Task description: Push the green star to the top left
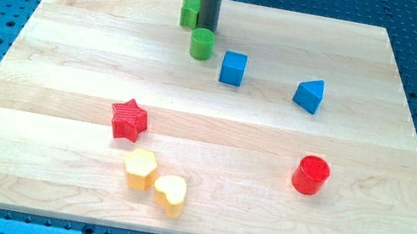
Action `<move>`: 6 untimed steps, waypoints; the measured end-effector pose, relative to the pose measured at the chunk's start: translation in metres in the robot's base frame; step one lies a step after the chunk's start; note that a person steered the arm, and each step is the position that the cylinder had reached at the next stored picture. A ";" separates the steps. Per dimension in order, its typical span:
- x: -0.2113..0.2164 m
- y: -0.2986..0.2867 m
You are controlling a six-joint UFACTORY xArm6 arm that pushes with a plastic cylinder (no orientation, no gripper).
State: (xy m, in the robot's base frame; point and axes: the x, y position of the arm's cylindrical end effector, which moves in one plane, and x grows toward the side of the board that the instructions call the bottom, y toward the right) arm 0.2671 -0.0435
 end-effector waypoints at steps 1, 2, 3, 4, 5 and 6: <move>-0.013 -0.027; -0.040 0.019; -0.043 -0.032; -0.031 -0.098; 0.010 -0.056; 0.007 -0.111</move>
